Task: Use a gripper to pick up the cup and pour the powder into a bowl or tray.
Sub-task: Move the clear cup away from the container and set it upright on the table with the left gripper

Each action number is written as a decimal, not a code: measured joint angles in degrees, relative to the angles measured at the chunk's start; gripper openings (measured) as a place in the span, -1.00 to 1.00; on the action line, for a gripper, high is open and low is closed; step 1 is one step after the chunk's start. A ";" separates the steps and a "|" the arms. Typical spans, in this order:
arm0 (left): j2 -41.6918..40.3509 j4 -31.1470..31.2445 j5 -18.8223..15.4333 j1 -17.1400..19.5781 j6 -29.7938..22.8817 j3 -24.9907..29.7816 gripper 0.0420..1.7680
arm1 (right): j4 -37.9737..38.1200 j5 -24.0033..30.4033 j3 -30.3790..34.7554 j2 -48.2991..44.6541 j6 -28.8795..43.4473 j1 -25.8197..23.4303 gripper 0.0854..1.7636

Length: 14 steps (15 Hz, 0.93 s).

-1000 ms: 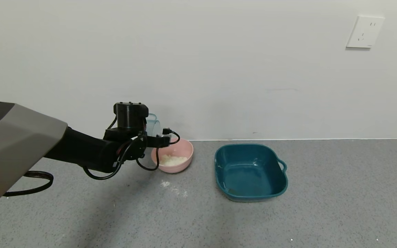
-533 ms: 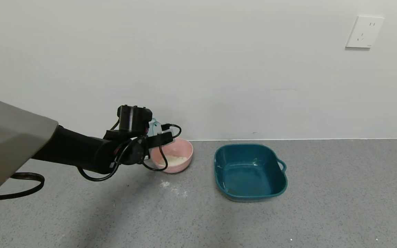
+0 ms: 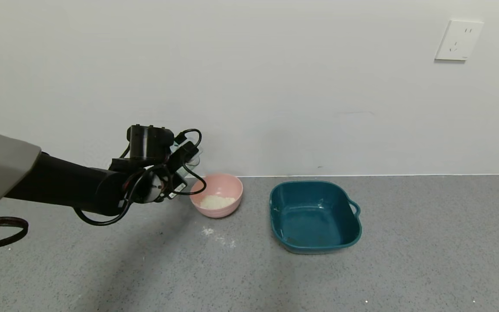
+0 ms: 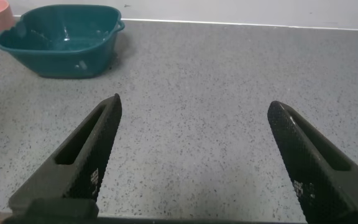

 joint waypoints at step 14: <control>-5.21 -11.54 -14.99 8.92 -29.40 17.49 0.46 | 0.00 0.00 0.00 -0.02 0.00 0.00 0.94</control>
